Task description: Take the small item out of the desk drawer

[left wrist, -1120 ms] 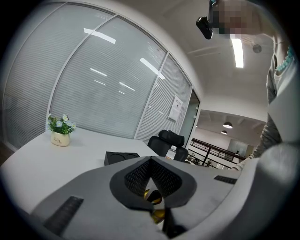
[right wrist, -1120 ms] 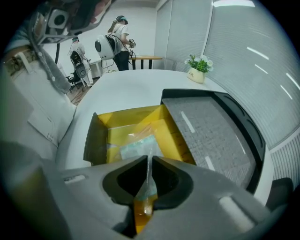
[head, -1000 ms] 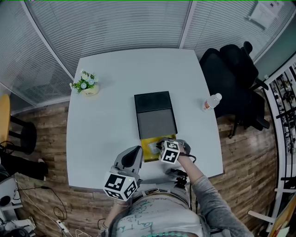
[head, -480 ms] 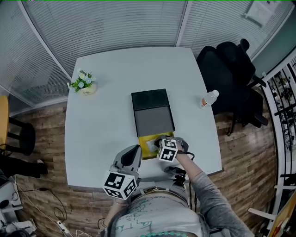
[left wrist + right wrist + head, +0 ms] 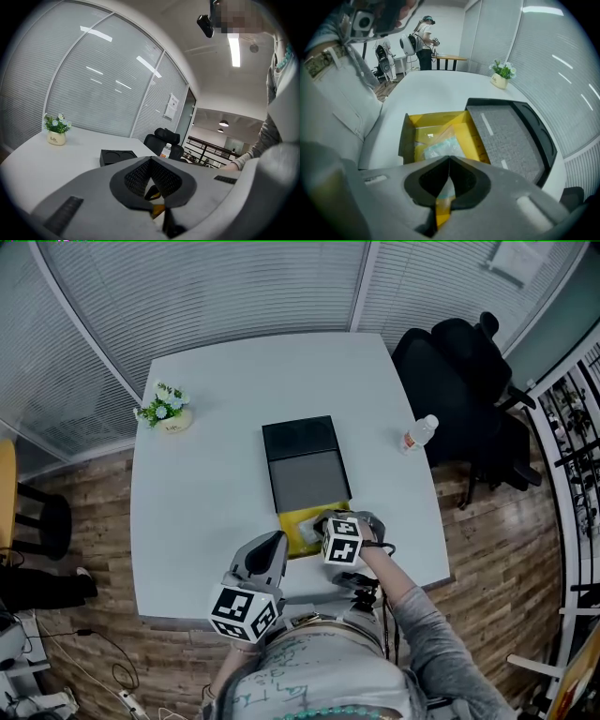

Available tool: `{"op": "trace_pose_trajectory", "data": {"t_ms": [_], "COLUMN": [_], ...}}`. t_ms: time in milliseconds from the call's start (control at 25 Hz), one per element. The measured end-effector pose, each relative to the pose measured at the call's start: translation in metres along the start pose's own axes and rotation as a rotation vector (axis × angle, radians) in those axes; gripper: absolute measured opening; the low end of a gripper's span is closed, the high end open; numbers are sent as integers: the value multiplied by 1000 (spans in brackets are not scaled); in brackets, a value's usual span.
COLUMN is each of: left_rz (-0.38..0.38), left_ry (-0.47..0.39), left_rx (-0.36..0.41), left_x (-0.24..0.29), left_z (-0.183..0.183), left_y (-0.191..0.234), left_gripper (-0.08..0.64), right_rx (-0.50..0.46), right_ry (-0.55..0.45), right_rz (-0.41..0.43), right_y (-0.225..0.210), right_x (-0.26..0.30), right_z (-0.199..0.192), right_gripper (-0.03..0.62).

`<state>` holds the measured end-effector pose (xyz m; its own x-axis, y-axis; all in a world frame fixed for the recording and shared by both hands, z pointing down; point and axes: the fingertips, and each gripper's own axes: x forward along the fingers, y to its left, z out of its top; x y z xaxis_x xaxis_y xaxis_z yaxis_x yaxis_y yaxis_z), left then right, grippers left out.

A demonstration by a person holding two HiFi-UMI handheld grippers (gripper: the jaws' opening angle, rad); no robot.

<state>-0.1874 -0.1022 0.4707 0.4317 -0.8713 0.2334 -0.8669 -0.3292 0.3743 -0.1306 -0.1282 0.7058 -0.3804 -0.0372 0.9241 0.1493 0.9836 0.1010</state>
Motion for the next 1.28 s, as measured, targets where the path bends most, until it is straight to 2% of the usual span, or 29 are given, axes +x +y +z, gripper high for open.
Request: {"op": "trace_pose_trajectory", "data": {"t_ms": [760,1280], "left_rz": [-31,-30], "left_ry": [16,19], "left_rx": [2,-3], "left_x": [-3,-2], "left_z": [-8,-9], "left_y": [-10,-17], "left_gripper": [-3,-3], "right_rx": [-10,-5], "right_ry": [-78,-113], "right_rz": [-84,-101], "right_y": [-17,-15], "right_x": [-107,-140], "right_z": [53,60], "right_gripper": [3,3]}}
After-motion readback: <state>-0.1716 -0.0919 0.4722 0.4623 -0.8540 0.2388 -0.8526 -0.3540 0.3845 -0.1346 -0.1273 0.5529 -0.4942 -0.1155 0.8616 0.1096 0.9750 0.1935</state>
